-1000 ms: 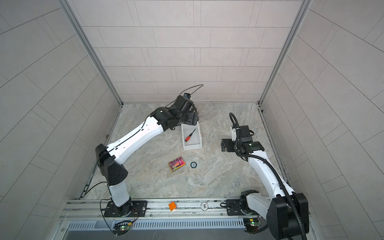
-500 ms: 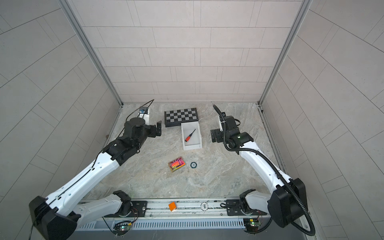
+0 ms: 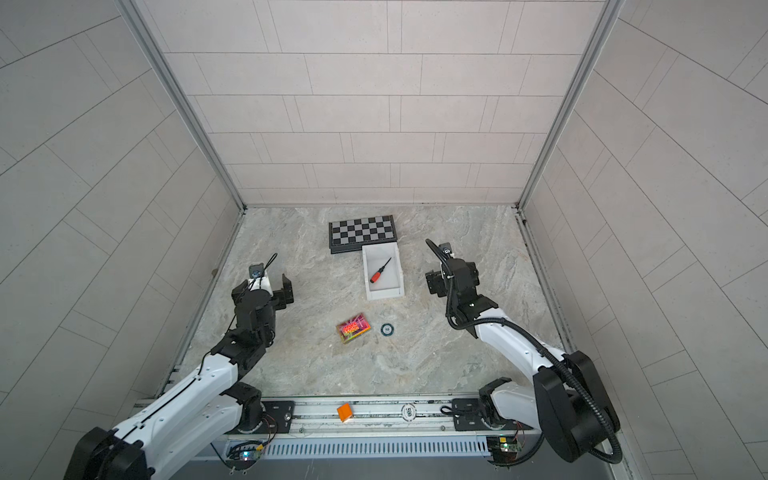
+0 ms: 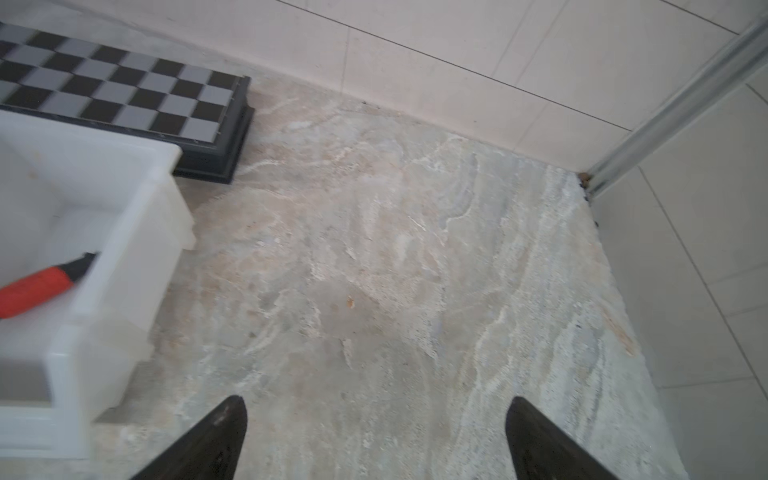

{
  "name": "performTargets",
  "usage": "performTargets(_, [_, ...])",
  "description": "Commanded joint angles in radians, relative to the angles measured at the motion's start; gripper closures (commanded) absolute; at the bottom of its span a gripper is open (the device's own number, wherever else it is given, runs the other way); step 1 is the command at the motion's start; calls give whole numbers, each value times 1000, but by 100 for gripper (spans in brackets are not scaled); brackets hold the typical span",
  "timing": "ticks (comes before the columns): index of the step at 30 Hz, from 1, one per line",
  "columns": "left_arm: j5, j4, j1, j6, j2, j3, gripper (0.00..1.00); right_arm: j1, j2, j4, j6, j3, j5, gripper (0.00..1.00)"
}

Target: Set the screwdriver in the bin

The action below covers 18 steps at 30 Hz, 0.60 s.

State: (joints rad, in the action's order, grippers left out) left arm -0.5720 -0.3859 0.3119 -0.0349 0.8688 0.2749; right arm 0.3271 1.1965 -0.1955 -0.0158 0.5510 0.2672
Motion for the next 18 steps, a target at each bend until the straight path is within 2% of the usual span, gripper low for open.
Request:
performTargets(1, [-25, -208, -39, 1, 55, -46, 1, -82, -3, -208, 26, -84, 44, 1])
performTargets(3, [7, -284, -61, -3, 104, -70, 1, -145, 8, -262, -4, -134, -9, 1])
performTargets(7, [75, -373, -91, 13, 203, -78, 0, -192, 54, -415, 16, -199, -26, 1])
performTargets(13, [169, -463, -131, 46, 338, -24, 1, -221, 199, -629, 53, -210, -29, 1])
performTargets(18, [225, -548, -180, 40, 457, 23, 0, -225, 291, -674, 18, -179, -65, 1])
